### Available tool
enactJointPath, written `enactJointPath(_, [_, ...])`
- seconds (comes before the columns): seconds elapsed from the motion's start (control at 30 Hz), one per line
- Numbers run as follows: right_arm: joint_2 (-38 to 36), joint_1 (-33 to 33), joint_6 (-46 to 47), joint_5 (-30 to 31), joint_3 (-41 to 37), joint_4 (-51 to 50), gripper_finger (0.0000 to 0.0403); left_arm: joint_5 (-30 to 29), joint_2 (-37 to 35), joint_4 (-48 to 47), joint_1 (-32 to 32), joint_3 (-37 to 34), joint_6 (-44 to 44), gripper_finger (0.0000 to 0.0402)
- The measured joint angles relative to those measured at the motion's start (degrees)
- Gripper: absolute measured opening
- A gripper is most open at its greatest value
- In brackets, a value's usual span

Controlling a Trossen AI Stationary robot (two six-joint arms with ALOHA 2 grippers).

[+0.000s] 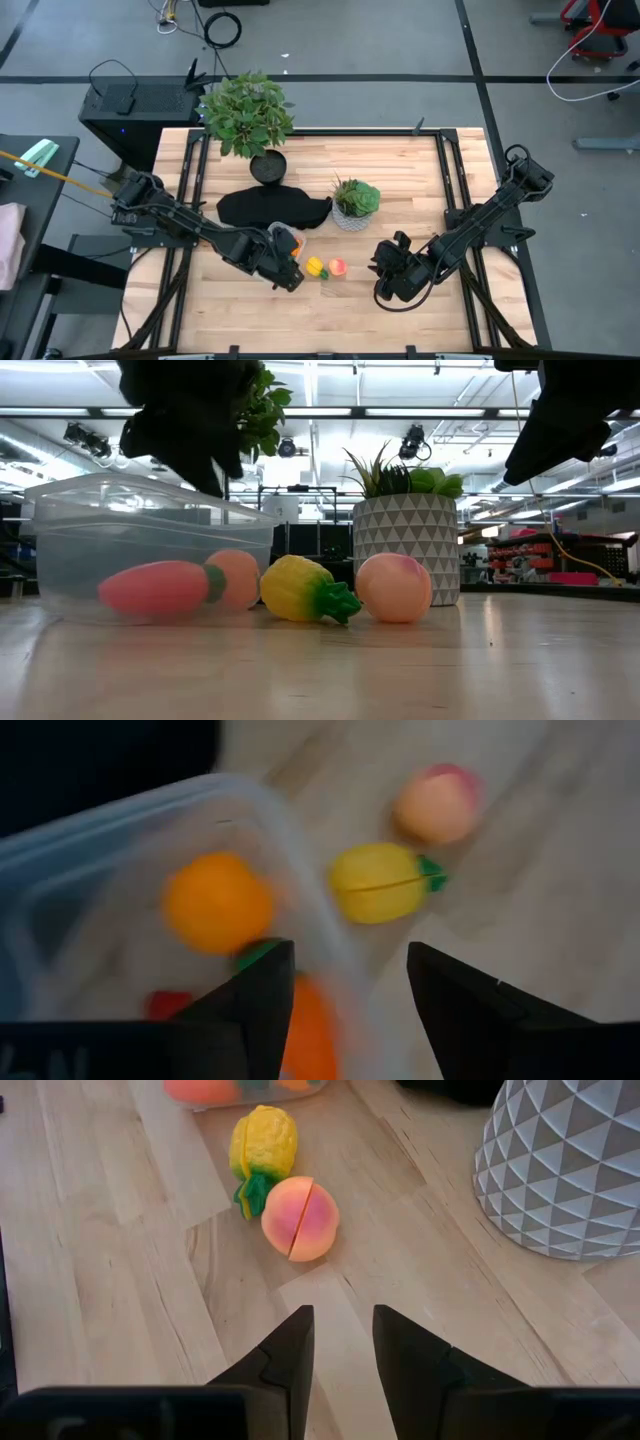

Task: Pick and placing Produce into tupperware
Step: Put the pineapple into the transparent bin

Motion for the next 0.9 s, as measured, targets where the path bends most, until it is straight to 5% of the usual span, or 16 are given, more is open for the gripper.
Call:
enactJointPath(0.23, [0.0, 0.0, 0.3, 0.0, 0.0, 0.0, 0.0112, -1.2, -0.6, 5.7, 0.2, 0.0, 11.2, 0.0193])
enactJointPath(0.5, [0.0, 0.0, 0.3, 0.0, 0.0, 0.0, 0.0112, -1.0, 0.6, 25.7, -1.6, 0.0, 50.8, 0.0207])
enactJointPath(0.73, [0.0, 0.0, 0.4, 0.0, 0.0, 0.1, 0.0112, 4.5, 3.3, 22.6, 0.6, 2.2, 65.9, 0.0231])
enactJointPath(0.9, [0.0, 0.0, 0.5, 0.0, 0.0, 0.2, 0.0112, 6.7, 7.9, 8.6, 3.1, 11.9, 71.5, 0.0258])
